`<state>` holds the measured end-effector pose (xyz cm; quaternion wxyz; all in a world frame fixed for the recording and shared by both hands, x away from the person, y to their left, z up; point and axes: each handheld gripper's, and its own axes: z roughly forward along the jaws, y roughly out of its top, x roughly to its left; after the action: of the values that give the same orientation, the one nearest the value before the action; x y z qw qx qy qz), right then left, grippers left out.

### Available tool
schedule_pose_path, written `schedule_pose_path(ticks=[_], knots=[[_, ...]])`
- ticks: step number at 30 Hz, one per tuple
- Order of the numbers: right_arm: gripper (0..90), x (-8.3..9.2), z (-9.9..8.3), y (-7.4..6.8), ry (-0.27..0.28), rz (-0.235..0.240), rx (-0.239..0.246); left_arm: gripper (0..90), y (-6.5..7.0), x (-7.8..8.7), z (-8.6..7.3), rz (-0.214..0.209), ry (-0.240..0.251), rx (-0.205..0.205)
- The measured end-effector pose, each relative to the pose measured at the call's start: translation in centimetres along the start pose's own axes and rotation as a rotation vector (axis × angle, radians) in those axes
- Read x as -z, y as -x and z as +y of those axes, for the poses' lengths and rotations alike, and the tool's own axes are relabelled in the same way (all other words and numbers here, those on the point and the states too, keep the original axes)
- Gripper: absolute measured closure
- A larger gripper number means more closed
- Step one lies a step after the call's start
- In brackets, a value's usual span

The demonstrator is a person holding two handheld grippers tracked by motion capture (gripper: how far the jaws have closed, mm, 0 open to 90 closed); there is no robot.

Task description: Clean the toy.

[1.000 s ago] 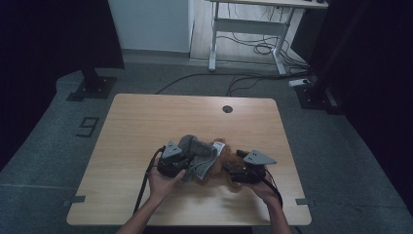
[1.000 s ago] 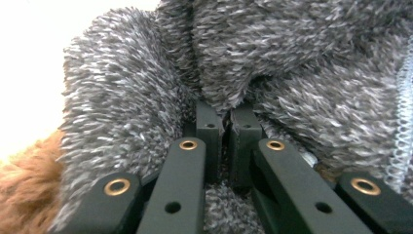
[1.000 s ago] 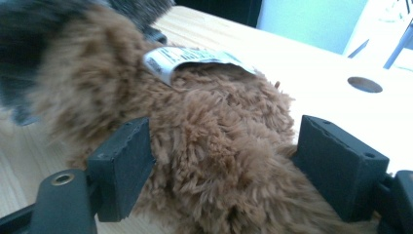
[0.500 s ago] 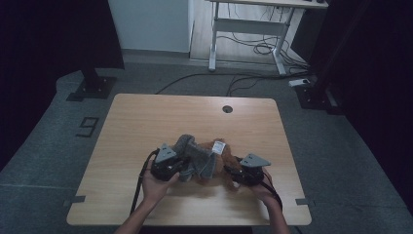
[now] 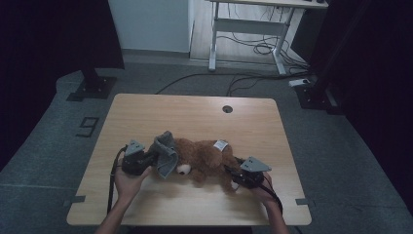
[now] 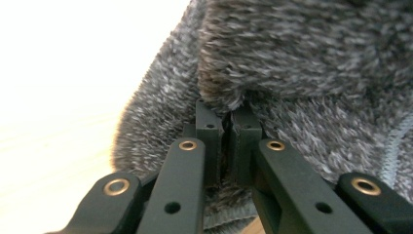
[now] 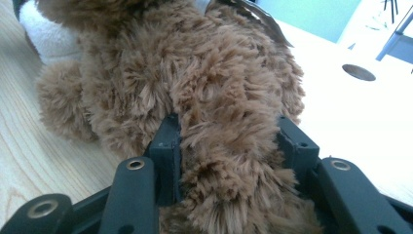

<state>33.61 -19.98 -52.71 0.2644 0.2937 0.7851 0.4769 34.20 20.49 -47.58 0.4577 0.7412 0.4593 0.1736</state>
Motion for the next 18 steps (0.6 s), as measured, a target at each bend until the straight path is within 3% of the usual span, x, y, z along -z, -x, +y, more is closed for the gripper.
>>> schedule_pose_path(ticks=[3, 11, 15, 18], knots=[[52.9, 0.0, -0.2, 0.0, 0.011, 0.004, 0.010, 84.9, 0.3, 0.4, 0.7, -0.017, 0.014, -0.008], [53.0, 0.0, -0.2, -0.2, 0.028, -0.004, 0.059, 84.9, 3.9, -0.1, 4.5, -0.090, 0.056, -0.081], [52.9, 0.1, -0.4, -0.1, 0.039, -0.003, 0.061, 84.7, 6.3, -2.0, 5.8, -0.119, 0.033, -0.125], [52.9, 0.1, -0.4, -0.1, 0.043, -0.001, 0.062, 84.5, 7.4, -4.2, 5.9, -0.132, -0.024, -0.141]])
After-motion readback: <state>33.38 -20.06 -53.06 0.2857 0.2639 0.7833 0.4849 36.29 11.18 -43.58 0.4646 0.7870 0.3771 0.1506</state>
